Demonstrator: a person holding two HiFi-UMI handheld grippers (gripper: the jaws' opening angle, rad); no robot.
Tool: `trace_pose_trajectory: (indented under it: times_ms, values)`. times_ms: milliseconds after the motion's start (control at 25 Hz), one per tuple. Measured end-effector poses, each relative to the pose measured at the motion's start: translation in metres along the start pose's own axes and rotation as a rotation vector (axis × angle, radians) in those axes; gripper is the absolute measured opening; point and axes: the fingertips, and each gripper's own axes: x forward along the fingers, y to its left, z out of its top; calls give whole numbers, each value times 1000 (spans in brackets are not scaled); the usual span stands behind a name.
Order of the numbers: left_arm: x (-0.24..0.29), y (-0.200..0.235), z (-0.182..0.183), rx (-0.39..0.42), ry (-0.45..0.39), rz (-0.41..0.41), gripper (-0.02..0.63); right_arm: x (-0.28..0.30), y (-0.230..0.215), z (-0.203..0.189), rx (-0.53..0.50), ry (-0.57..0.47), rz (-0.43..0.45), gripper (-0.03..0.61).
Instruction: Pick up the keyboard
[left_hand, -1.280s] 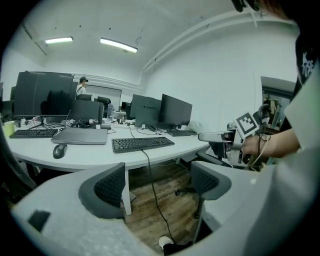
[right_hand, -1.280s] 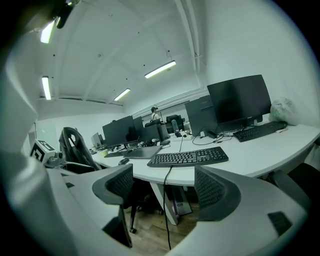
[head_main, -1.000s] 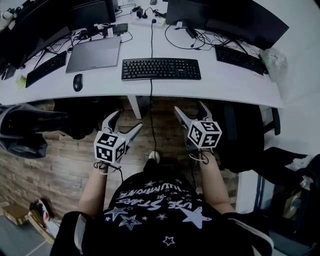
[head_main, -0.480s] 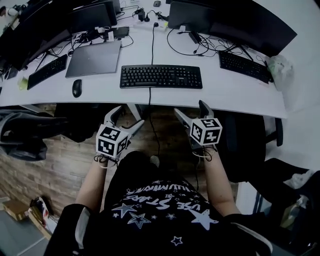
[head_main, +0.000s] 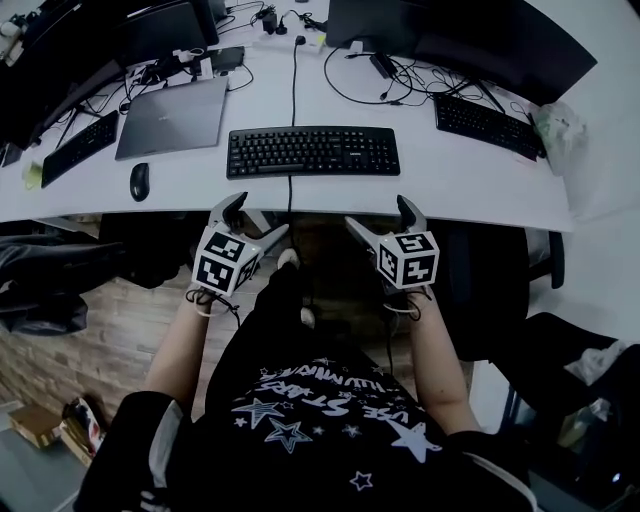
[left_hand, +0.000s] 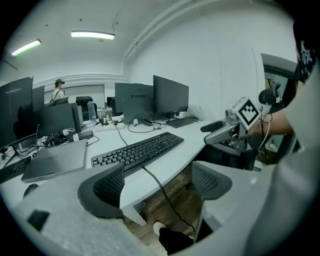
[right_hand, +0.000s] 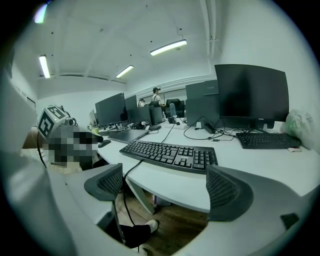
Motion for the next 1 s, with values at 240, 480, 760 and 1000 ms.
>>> trace_pose_trajectory:
  times_ms: [240,480,760,1000]
  values:
    - [30,22,4,38,30,-9,417,40,-15,15,-106,82,24,505]
    - [55,62,17,78,42,-22,420,94,-17,26,-387,291,148,536]
    - [78,108,31,96,56,-48,420,148,-32,31,-617,507,280,569]
    - [95,125,27,75,84,-74,420,180,-39,24,-782,660,420,572]
